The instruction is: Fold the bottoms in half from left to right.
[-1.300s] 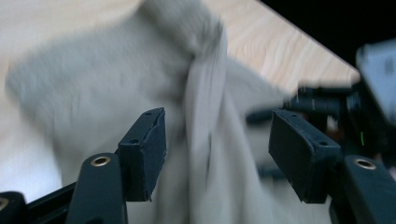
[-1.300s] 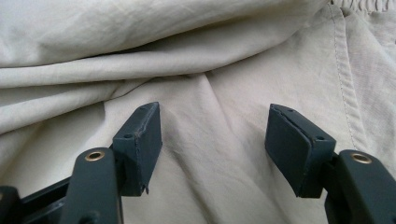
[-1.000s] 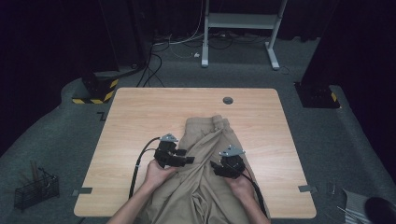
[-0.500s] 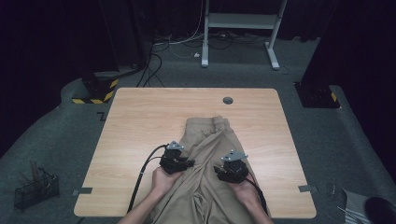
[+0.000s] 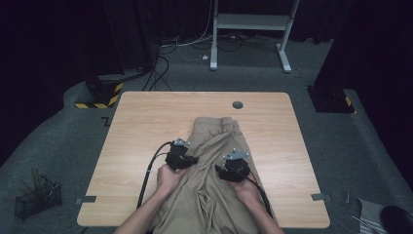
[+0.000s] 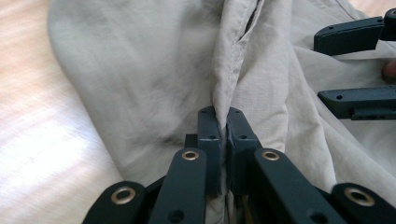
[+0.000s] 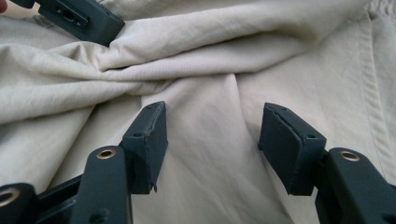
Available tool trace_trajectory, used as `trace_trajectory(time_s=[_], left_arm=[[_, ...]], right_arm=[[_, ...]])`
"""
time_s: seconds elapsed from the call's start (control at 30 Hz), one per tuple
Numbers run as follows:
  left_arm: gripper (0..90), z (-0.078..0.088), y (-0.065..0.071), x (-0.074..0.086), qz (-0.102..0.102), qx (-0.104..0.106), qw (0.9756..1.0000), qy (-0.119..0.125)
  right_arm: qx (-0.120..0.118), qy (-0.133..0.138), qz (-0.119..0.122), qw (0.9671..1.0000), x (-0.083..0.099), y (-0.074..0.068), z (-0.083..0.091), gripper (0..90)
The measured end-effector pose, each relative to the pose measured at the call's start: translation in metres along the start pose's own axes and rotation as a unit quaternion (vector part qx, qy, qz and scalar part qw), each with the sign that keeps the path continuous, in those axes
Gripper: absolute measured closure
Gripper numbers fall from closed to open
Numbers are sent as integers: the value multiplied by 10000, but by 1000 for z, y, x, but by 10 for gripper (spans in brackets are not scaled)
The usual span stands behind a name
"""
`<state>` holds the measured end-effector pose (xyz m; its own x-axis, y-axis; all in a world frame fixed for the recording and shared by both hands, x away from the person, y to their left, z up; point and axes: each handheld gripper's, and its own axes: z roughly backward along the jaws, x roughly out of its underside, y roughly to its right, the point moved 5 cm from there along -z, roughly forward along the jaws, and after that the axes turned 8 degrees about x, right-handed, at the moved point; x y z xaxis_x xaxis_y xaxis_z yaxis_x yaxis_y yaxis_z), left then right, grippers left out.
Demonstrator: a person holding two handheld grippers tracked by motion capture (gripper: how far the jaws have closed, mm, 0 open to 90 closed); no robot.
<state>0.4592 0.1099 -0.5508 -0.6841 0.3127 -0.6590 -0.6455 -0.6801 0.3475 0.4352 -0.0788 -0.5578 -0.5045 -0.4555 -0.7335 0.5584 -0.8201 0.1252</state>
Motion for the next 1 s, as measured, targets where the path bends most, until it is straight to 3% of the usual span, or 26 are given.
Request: trace_trajectory(time_s=[0.07,0.27,0.33,0.4,0.5,0.6,0.7,0.73,0.8,1.0], left_arm=[[869,0,-3,-1,25,-18,10000,-6],[873,3,-30,-16,76,-460,9989,-56],[873,5,-35,-16,274,-316,9991,3],[871,8,-36,-15,332,-284,9990,12],[853,20,-24,-20,186,-181,9994,212],[807,30,-12,-27,16,-75,9991,406],[828,35,-3,-30,-145,-11,9993,340],[849,38,5,-34,-210,148,9989,384],[865,37,13,-38,-195,330,9984,424],[871,17,41,-57,-158,1006,9933,552]], right_arm=[[8,-10,-15,10000,-3,0,-3,413],[24,-20,-35,10000,-27,-1,-30,409],[30,-34,-43,10000,-32,-1,-36,403],[51,-66,-42,10000,-36,-2,-39,399],[-3,-194,-75,9998,-35,-2,-33,409],[-46,-8,-144,9999,-34,0,-13,424],[-27,48,-99,9999,-31,3,1,422],[81,32,18,10000,-21,8,15,424],[163,-24,17,9999,-8,13,24,431],[199,-200,-22,9996,18,22,21,431]])
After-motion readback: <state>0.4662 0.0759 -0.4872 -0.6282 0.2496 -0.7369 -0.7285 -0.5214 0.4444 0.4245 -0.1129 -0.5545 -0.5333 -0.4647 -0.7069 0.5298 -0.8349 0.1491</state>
